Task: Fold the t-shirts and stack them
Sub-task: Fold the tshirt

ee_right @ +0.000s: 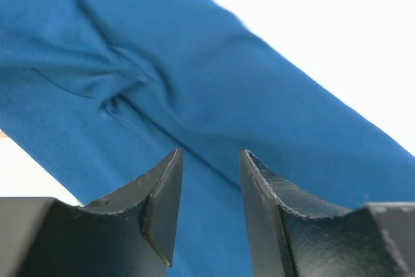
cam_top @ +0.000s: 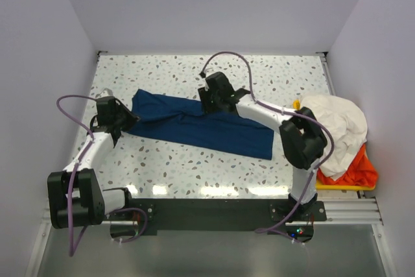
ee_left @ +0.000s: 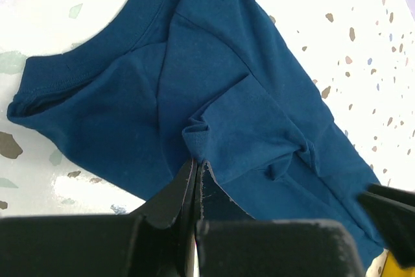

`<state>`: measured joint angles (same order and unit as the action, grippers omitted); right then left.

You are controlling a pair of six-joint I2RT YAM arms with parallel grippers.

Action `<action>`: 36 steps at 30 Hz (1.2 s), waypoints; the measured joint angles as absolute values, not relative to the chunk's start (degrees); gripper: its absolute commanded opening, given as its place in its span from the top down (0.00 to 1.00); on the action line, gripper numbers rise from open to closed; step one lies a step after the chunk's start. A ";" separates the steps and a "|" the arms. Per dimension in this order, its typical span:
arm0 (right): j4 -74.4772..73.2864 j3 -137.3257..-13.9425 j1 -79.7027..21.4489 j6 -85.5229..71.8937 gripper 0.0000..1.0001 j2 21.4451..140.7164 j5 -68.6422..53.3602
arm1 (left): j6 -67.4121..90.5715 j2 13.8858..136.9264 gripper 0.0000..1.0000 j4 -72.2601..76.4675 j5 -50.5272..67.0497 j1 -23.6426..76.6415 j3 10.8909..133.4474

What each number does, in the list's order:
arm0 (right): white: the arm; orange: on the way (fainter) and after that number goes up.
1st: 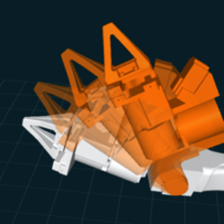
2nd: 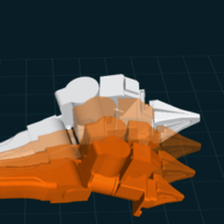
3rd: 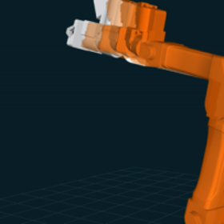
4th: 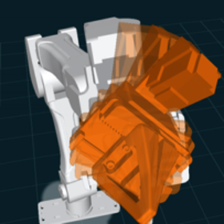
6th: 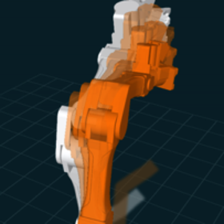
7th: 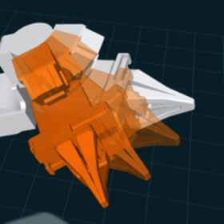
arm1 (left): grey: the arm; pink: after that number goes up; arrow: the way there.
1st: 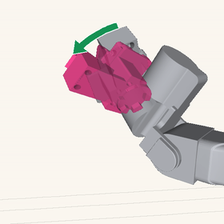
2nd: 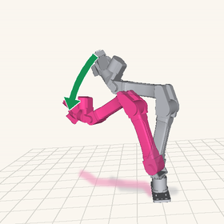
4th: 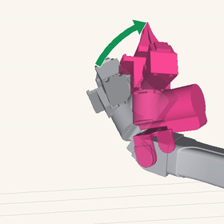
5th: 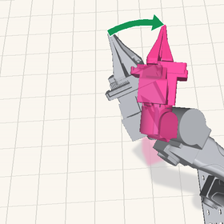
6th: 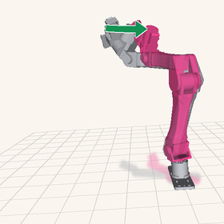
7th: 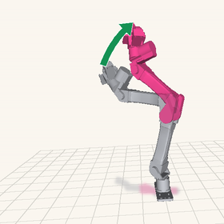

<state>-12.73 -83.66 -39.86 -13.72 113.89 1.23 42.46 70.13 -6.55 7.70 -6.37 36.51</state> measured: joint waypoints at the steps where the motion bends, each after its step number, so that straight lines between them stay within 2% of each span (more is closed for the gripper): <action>1: -14.50 -82.98 -39.53 -15.05 0.58 111.39 3.49 | 42.46 70.13 1.00 -6.55 7.70 -6.37 36.51; 4: -19.38 -80.49 -36.49 -19.64 0.62 103.59 8.14 | 42.44 70.13 1.00 -6.68 7.73 -6.37 36.51; 9: -24.10 -70.48 -24.18 -26.68 0.63 90.48 14.24 | 42.46 70.35 1.00 -7.14 7.97 -6.37 36.51; 12: -27.20 -64.45 -18.26 -28.71 0.63 87.05 17.02 | 42.46 70.59 1.00 -7.25 8.25 -6.37 36.51; 20: -29.93 -57.10 -13.21 -29.56 0.63 87.39 17.04 | 42.46 71.57 1.00 -7.44 8.84 -6.37 36.51; 32: -24.77 -54.37 -12.69 -30.06 0.63 91.35 13.47 | 42.44 71.88 1.00 -7.38 9.61 -6.37 36.51; 36: -23.53 -54.15 -12.69 -30.44 0.73 91.35 12.91 | 42.46 72.07 1.00 -7.35 9.85 -6.37 36.51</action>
<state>-23.53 -54.15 -12.69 -30.44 91.35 12.91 42.46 72.07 -7.35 9.85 -6.37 36.51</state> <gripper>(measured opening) 0.317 0.016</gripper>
